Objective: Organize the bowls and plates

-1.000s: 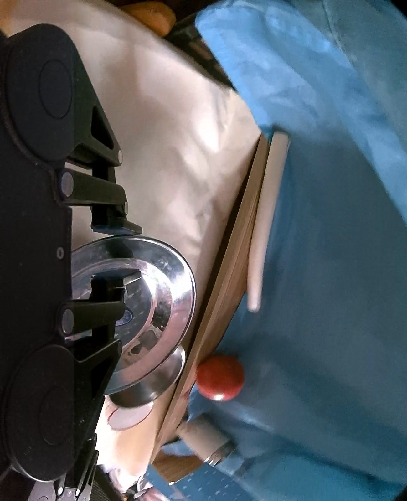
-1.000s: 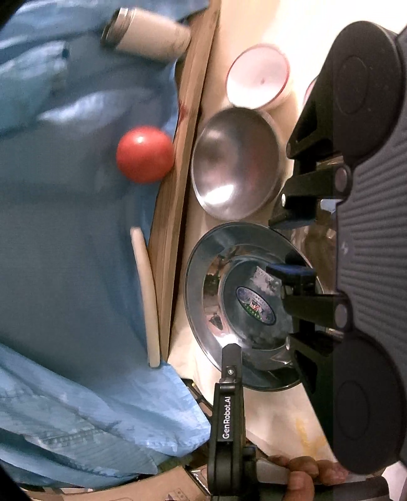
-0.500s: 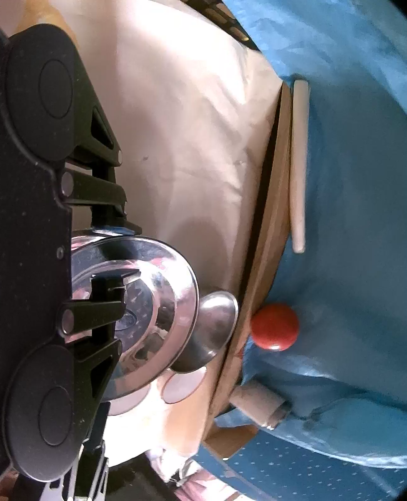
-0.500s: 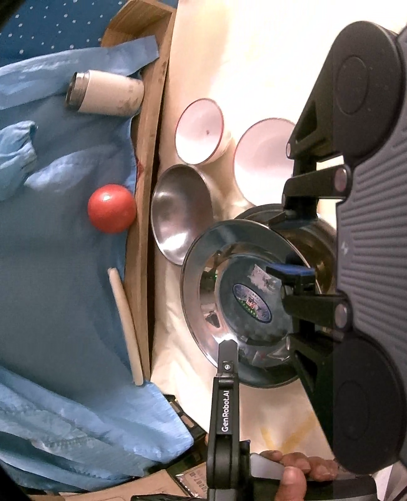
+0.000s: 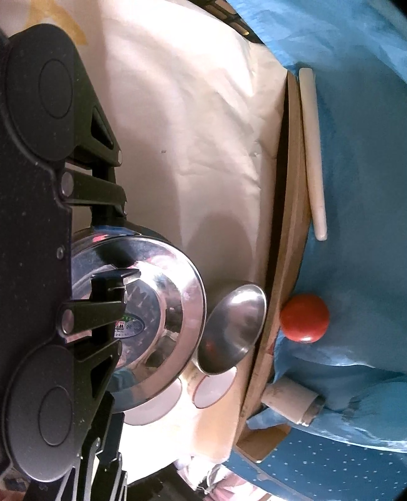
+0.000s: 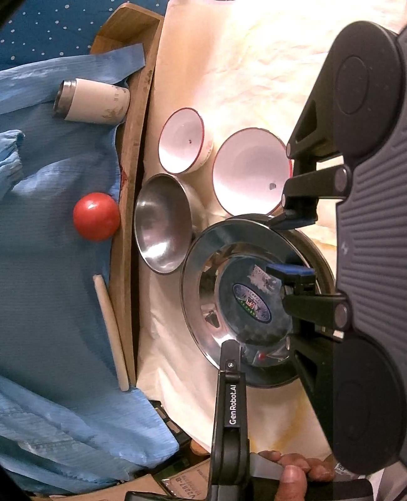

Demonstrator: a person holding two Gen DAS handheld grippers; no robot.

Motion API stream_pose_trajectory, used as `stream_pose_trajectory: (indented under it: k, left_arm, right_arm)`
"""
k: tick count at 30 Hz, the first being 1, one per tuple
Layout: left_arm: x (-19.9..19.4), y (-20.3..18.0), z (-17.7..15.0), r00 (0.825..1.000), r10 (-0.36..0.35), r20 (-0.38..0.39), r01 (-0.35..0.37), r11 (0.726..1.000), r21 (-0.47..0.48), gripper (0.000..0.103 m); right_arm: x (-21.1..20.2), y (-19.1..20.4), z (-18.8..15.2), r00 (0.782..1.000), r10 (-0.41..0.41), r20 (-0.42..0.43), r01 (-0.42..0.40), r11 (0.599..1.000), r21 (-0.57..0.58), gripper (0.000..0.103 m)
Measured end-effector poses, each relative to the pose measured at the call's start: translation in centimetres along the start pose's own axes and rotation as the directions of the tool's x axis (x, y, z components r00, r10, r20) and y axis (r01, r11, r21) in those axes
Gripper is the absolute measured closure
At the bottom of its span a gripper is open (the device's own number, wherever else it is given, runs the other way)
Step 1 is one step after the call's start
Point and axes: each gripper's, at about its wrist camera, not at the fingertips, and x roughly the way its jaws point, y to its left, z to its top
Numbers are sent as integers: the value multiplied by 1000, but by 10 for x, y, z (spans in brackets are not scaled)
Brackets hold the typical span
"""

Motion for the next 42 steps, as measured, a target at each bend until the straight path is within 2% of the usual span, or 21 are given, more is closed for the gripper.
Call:
stream_pose_trajectory:
  k: [15,19,26,31,36,40,42]
  left_arm:
    - [7,-7,-2,999,47,-4,-47,996,81,79]
    - [9,-8,-1,998,63,-2,-63,993,99,79]
    - [10,-6,-1,998,56,-9,-55,993,103,78]
    - [13,-7,-1,999,42,-29,-38,993,113,67]
    - [18,5,-2,998,-6,-59,7,1000,27,62]
    - [15,7,2,999,-37,-33,38,999,18,45]
    - [14,7,4,999,-47,-24,47,999,19,41]
  right_arm:
    - [9,5,2,1000,-15,-27,14,999,-30,76]
    - [8,11,3,1000,10,-16,-11,998,-67,78]
    - [12,13,5,1000,15,-22,-16,997,-71,78]
    - [14,13,6,1000,5,-18,-6,997,-70,77]
    - [11,11,7,1000,-15,8,15,998,-66,72]
    - [11,10,10,999,-23,26,25,998,-53,61]
    - [12,10,11,999,-26,33,28,999,-47,56]
